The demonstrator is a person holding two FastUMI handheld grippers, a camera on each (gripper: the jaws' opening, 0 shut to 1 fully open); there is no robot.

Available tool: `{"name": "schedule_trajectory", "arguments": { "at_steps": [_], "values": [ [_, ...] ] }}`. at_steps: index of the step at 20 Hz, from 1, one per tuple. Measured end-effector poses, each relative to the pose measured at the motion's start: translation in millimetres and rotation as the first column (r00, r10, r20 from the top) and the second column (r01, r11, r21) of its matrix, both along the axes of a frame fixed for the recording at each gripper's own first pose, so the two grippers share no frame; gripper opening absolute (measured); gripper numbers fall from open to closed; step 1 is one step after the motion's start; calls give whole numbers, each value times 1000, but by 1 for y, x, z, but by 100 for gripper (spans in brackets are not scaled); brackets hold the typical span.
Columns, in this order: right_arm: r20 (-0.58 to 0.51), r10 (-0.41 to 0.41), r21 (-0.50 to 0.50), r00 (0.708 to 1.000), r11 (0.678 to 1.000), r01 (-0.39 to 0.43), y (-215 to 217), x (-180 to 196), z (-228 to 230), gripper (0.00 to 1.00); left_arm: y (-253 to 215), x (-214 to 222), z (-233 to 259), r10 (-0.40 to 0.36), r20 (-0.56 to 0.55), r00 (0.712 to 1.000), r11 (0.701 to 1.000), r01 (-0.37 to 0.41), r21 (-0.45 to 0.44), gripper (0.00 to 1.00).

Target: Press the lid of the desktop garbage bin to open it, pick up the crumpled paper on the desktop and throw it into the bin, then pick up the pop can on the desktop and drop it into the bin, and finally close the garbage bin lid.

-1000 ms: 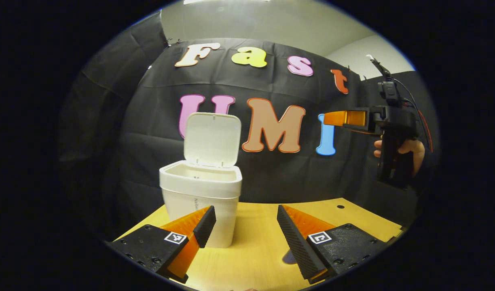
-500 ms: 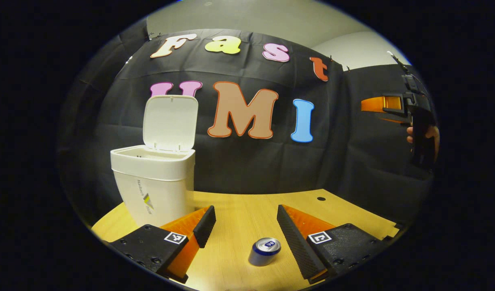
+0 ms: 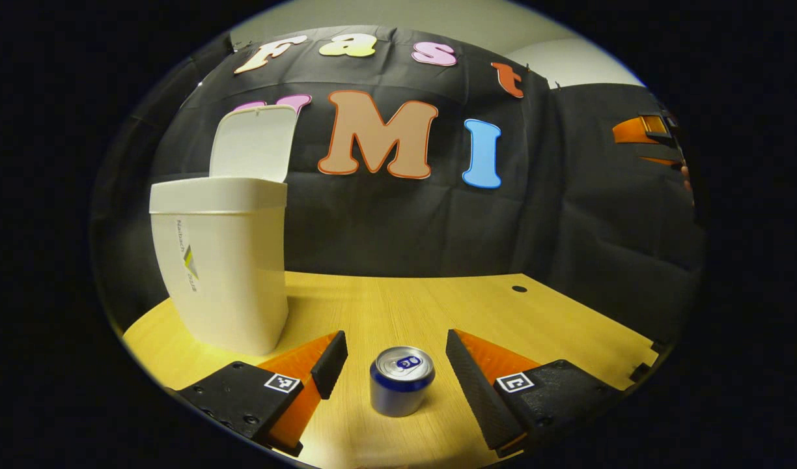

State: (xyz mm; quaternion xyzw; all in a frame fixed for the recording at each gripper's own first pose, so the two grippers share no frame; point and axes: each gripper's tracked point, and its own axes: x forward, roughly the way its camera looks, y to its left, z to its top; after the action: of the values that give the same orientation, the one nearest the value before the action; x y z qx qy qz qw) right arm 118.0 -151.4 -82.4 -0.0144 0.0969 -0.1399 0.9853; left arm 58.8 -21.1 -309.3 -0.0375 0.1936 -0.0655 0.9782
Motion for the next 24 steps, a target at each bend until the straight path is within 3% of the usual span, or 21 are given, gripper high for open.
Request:
{"name": "schedule_trajectory", "arguments": {
  "at_steps": [4,6,13,14,15,18,24],
  "values": [
    [34,-11,-15,999,1000,12,-5,-7,1,96,-3,3,-37,13,-60,998,1000,-12,11,94],
    [18,-9,-3,1000,1000,9,-3,-9,-6,100,-5,3,-54,11,-92,996,1000,-9,20,94],
    [-48,-11,15,999,1000,11,1,-19,-29,96,-8,6,-91,-2,-166,986,999,8,36,94],
    [-49,-7,13,999,1000,7,3,-19,-29,96,-5,7,-93,10,-173,985,999,-2,42,88],
    [-50,-1,10,999,1000,1,6,-19,-28,96,-1,7,-88,22,-162,986,999,-17,36,80],
    [-56,21,13,998,1000,-21,17,-19,-31,96,3,14,-59,37,-95,995,999,-37,-5,74],
    [-71,88,88,994,993,-82,54,-19,-44,96,15,31,3,25,-14,1000,1000,-25,1,74]
  ]
}}
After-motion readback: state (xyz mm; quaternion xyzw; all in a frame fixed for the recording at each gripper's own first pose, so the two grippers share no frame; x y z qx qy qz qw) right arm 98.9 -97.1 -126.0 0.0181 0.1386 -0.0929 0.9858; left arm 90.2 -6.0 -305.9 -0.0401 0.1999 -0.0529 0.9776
